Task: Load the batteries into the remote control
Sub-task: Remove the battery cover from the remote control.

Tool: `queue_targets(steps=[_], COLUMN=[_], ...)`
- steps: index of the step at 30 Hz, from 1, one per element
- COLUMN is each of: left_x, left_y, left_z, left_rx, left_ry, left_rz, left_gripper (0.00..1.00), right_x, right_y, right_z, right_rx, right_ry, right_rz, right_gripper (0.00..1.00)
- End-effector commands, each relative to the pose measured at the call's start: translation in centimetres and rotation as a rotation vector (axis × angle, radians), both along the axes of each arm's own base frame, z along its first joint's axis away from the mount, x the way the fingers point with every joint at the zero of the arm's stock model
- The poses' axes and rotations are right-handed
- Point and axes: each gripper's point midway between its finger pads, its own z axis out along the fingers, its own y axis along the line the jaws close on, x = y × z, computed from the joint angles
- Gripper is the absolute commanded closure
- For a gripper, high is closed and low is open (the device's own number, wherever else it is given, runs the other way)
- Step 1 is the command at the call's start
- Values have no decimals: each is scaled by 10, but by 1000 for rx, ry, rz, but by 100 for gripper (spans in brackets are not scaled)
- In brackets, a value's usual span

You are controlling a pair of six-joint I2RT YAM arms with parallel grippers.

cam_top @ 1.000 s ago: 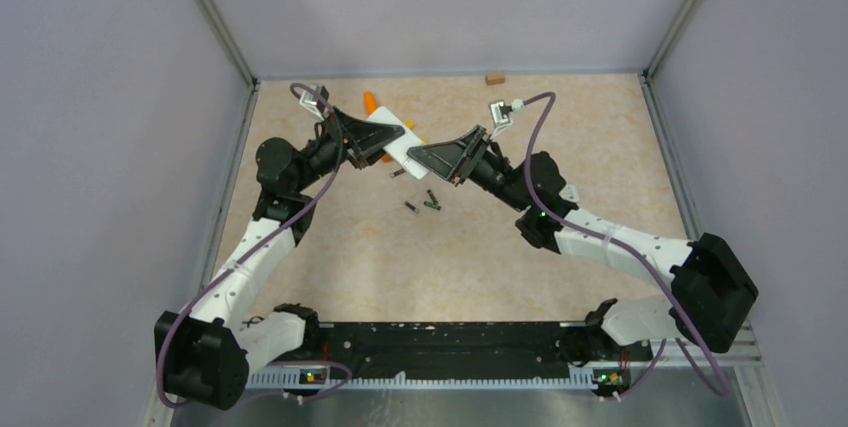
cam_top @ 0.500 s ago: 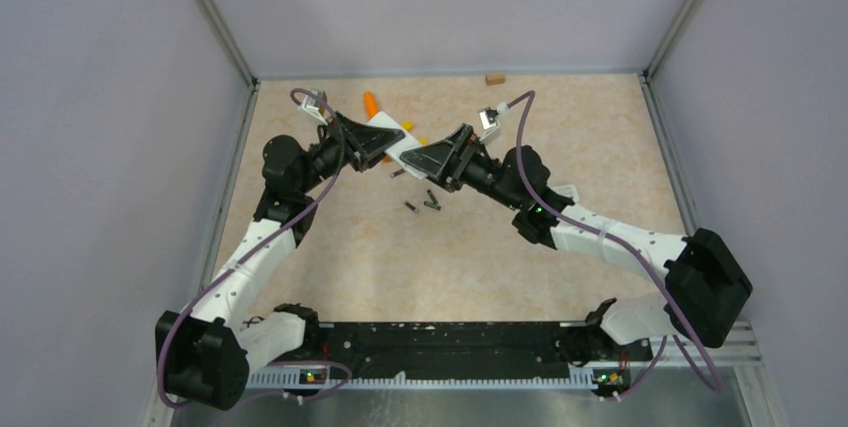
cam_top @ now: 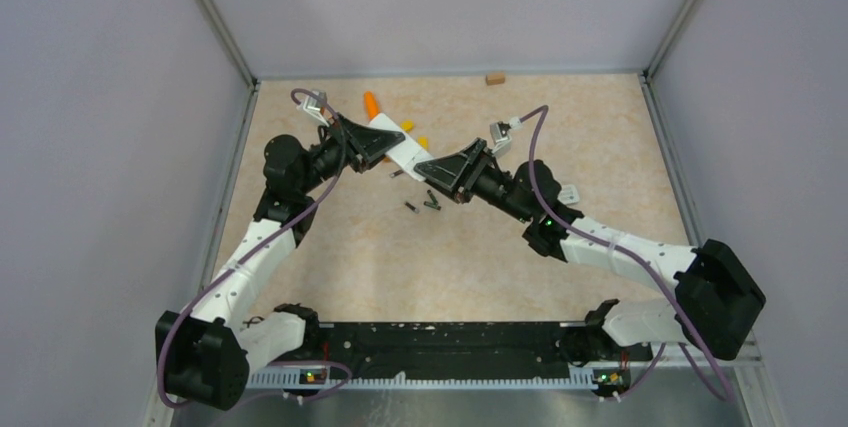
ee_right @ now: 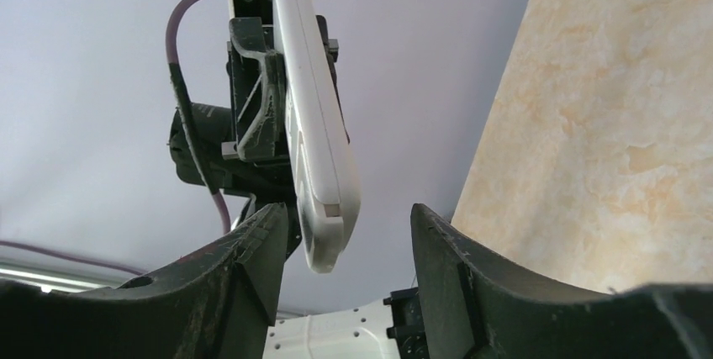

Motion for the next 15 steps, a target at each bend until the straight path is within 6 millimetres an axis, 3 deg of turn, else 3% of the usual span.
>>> queue_targets(steps=[1,5,7,11,15], left_x=[-10,-12,-12,-10,-5], left_y=[1,1,1,3,6], left_z=[19,13,11,7,3], left_rx=[1,26,33,72,127], left_ry=[-101,-98,-97,-114,-137], left_rz=[-8,-9,-12,9,39], left_gripper=[100,100,100,100,100], right_x=[5,6,6,4,1], right_y=[5,7,7,6,3], right_z=[19,20,17,8,-2], right_rx=[70,73,63,31,-9], right_ry=[-27,-24,-14,26,67], right_rz=[10,18,17,21,24], right_gripper=[45,47,53,77,81])
